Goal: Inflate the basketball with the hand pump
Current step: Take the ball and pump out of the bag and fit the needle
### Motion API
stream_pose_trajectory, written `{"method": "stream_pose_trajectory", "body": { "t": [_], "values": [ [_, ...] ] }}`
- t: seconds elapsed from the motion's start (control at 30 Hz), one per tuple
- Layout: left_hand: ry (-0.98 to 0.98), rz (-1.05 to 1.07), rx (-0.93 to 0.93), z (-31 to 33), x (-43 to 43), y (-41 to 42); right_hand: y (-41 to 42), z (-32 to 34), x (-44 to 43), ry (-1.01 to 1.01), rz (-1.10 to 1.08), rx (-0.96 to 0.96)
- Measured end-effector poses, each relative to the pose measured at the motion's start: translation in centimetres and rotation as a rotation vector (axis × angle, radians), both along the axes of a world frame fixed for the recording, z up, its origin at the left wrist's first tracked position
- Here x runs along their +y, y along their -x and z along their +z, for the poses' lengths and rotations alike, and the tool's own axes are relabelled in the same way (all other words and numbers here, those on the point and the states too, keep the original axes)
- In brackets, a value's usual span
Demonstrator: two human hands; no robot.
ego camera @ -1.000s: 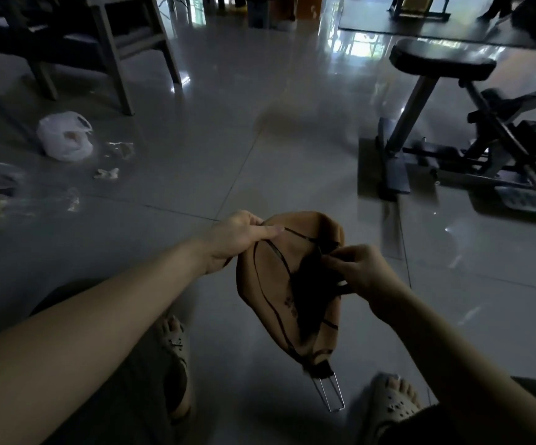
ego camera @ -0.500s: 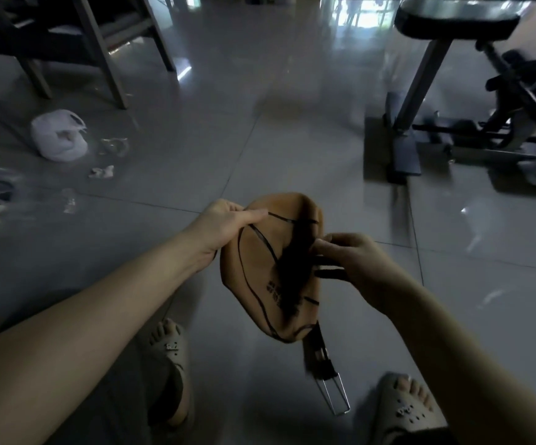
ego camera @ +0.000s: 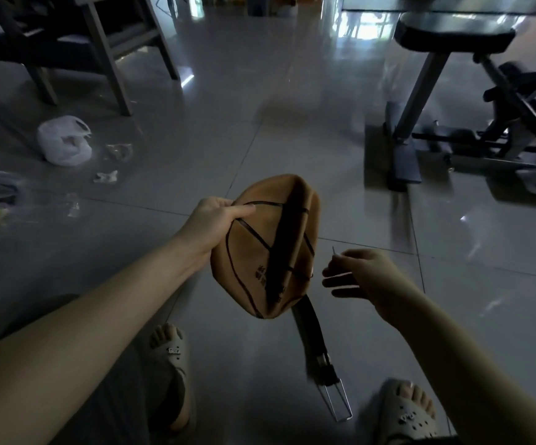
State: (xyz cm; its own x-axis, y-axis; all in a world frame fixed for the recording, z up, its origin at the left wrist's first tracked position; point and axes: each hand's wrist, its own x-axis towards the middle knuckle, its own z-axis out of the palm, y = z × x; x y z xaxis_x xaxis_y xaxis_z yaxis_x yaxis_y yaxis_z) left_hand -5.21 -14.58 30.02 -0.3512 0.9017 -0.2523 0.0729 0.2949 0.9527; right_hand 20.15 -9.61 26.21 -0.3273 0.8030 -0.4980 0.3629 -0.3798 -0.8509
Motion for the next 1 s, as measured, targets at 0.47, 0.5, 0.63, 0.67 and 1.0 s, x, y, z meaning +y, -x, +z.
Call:
{"method": "stream_pose_trajectory", "body": {
  "t": [0.47,0.5,0.63,0.67,1.0],
  "values": [
    [-0.096,-0.342,0.168,-1.1,-0.5,1.6,-0.2,1.2,-0.5,-0.34,0.087,0.347],
    [-0.125,-0.352,0.298,-1.6,-0.4,1.7,0.0,1.0,-1.1,-0.4,0.096,0.284],
    [-0.151,-0.329,0.68,-2.8,-0.3,1.8,1.3,-0.3,-3.5,-0.567,0.124,0.129],
    [-0.147,-0.314,0.733,-2.8,-0.3,1.8,1.5,-0.8,-3.9,-0.596,0.149,0.12],
    [0.032,-0.505,0.688,-2.9,-0.6,0.2,1.9,-2.1,-5.8,-0.739,0.312,-0.038]
  ]
}}
